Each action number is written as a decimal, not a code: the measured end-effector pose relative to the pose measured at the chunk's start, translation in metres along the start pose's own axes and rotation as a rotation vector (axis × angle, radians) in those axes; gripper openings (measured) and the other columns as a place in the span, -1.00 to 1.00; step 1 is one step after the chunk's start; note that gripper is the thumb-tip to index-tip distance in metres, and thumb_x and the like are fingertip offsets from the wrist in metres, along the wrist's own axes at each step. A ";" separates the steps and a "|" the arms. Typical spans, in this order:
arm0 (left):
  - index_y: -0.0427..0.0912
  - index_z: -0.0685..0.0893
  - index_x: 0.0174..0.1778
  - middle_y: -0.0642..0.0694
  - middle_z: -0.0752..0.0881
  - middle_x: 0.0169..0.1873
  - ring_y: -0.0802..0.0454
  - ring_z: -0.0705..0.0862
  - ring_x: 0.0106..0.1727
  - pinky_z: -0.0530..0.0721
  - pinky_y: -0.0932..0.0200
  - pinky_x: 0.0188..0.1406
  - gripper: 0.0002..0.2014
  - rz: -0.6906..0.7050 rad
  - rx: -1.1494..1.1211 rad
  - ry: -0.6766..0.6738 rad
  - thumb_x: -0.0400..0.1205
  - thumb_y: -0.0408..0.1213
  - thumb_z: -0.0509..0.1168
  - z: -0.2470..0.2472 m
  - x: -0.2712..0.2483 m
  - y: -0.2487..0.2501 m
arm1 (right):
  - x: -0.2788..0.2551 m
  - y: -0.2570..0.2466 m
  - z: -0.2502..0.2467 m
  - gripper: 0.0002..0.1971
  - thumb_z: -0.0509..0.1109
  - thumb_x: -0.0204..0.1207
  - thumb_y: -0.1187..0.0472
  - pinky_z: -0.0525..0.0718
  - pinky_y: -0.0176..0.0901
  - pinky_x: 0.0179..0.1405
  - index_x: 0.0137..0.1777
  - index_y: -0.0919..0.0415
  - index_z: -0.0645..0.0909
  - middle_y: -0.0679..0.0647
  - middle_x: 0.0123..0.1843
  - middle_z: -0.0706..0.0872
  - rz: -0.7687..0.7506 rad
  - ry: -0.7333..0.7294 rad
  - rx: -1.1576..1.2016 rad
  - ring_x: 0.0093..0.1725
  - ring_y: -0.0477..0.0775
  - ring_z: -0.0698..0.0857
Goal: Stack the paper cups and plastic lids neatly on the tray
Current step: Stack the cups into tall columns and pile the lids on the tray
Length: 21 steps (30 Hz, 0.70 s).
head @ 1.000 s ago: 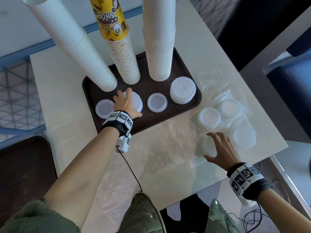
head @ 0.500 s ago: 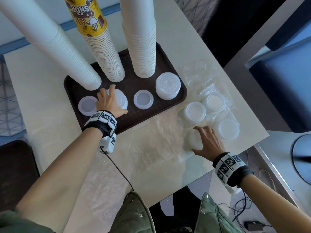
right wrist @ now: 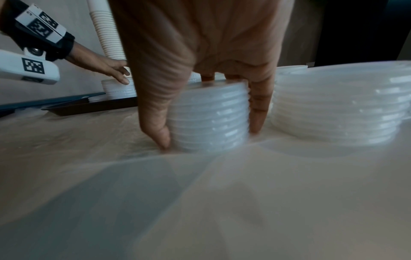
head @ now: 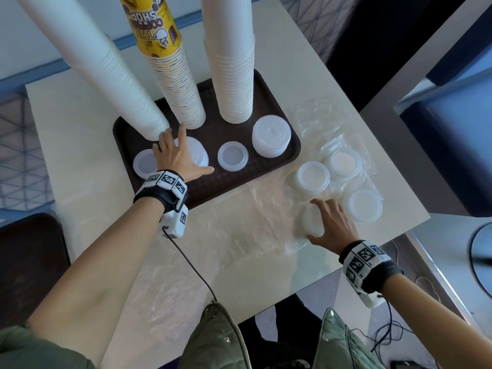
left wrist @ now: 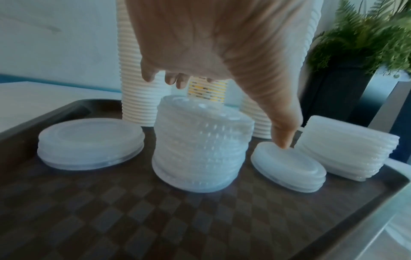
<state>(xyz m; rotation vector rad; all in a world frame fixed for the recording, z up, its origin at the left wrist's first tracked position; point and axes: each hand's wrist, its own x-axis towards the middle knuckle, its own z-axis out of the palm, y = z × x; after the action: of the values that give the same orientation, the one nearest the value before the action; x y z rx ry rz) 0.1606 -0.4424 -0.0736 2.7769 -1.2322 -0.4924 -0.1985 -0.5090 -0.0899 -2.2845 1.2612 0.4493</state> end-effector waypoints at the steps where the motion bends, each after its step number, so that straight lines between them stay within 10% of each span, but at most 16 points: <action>1: -0.08 -0.10 0.61 -0.40 0.07 0.57 -0.32 0.01 0.61 0.07 -0.33 0.54 0.23 0.008 -0.001 0.014 0.20 0.21 0.54 -0.004 -0.002 0.001 | 0.000 0.000 0.000 -0.15 0.58 0.24 0.02 0.59 -0.04 0.10 0.50 0.11 0.26 0.20 0.34 0.39 0.002 -0.001 0.003 0.36 0.22 0.42; 9: -0.31 0.32 0.49 -0.37 0.44 0.39 -0.28 0.38 0.44 0.42 -0.16 0.40 -0.33 0.290 -0.278 0.287 0.52 -0.10 0.38 -0.026 -0.035 0.028 | 0.000 -0.005 -0.002 -0.14 0.58 0.24 0.03 0.57 -0.01 0.12 0.50 0.10 0.24 0.23 0.33 0.38 0.017 -0.012 -0.005 0.34 0.25 0.42; 15: -0.27 0.50 0.33 -0.24 0.61 0.11 -0.15 0.61 0.12 0.64 -0.05 0.00 -0.54 0.565 -0.334 0.087 0.51 -0.29 0.37 -0.016 -0.066 0.088 | -0.002 -0.005 -0.003 -0.13 0.58 0.22 0.05 0.56 0.00 0.06 0.50 0.13 0.22 0.26 0.31 0.38 0.002 -0.008 0.001 0.30 0.28 0.43; 21: -0.21 0.41 0.40 -0.22 0.54 0.24 -0.16 0.61 0.18 0.63 -0.14 0.08 -0.48 0.648 -0.217 -0.168 0.53 -0.26 0.36 0.012 -0.074 0.149 | -0.003 -0.004 -0.001 -0.13 0.59 0.19 0.03 0.58 0.00 0.07 0.47 0.14 0.24 0.24 0.31 0.36 0.003 -0.003 0.000 0.30 0.24 0.40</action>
<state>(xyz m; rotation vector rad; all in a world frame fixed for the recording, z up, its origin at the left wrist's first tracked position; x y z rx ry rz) 0.0049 -0.4884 -0.0379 2.0271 -1.8671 -0.7395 -0.1964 -0.5055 -0.0865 -2.2820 1.2632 0.4538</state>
